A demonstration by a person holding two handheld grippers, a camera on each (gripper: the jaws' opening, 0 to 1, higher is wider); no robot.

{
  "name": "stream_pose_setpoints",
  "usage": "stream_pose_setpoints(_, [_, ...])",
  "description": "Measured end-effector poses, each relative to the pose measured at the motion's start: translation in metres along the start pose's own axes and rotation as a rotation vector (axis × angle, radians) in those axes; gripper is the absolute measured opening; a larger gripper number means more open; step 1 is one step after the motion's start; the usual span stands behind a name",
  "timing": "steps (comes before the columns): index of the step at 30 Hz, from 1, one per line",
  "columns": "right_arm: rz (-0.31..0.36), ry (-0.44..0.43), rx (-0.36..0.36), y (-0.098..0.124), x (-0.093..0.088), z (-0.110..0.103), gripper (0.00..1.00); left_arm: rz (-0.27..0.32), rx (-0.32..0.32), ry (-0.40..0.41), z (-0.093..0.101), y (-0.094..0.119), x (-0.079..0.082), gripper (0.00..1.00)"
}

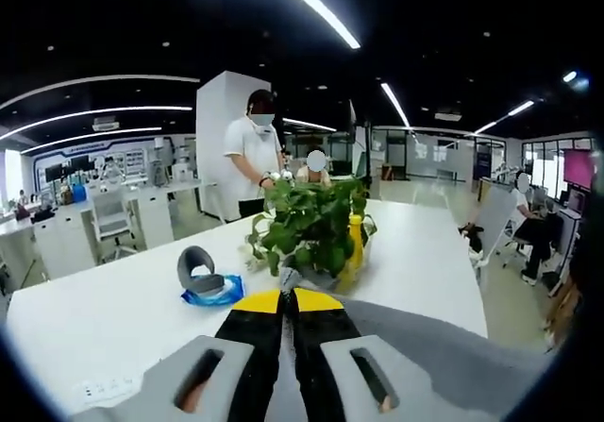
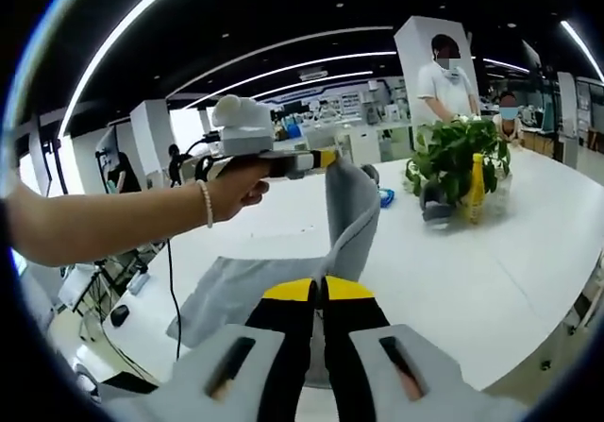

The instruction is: Fold the towel on the table until its edges align and the towel forms a compact rectangular stack.

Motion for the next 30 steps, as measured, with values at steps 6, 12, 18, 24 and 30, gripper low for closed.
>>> stream_pose_setpoints(6, [0.005,0.031,0.032,0.000,0.003,-0.011,0.00,0.005,0.014,0.020,-0.007,0.011,-0.003,0.03])
stream_pose_setpoints(12, [-0.001,0.058,0.066,0.001,0.004,-0.017,0.00,0.008,0.031,0.041,-0.013,0.017,-0.003,0.03])
stream_pose_setpoints(18, [-0.003,0.103,0.104,-0.001,0.004,-0.031,0.00,0.017,0.063,0.086,-0.029,0.025,-0.010,0.03])
stream_pose_setpoints(24, [0.002,0.123,0.141,-0.002,0.009,-0.039,0.00,0.013,0.082,0.094,-0.041,0.035,-0.015,0.03])
stream_pose_setpoints(30, [-0.021,0.151,0.214,-0.007,0.011,-0.054,0.00,0.021,0.111,0.069,-0.052,0.048,-0.018,0.03])
Point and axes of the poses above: the point that each gripper's makers call its tool centre point, and the gripper's own axes: y roughly backward along the fingers, z roughly to its right, x roughly out of its top, the point moved 9 cm from there along y, roughly backward along the fingers, and after that the axes turned 15 degrees about -z, right-handed, at the moved point
